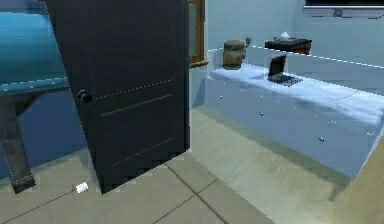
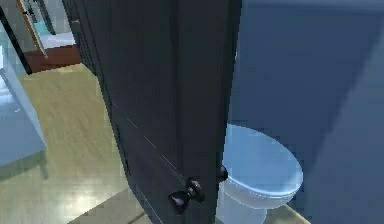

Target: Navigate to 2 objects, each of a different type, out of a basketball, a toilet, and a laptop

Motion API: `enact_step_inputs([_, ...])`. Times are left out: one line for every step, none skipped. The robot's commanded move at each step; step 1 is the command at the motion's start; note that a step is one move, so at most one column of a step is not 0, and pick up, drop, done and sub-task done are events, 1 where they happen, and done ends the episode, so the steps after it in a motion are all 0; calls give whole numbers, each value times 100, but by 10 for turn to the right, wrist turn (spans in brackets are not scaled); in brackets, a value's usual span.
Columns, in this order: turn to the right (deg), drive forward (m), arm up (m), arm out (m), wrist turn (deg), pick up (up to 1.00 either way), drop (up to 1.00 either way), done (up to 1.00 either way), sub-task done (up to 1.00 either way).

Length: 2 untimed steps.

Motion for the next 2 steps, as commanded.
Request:
enact_step_inputs([0,15,0,0,0,0,0,0,0])
enact_step_inputs([360,0,0,0,0,0,0,0,0])
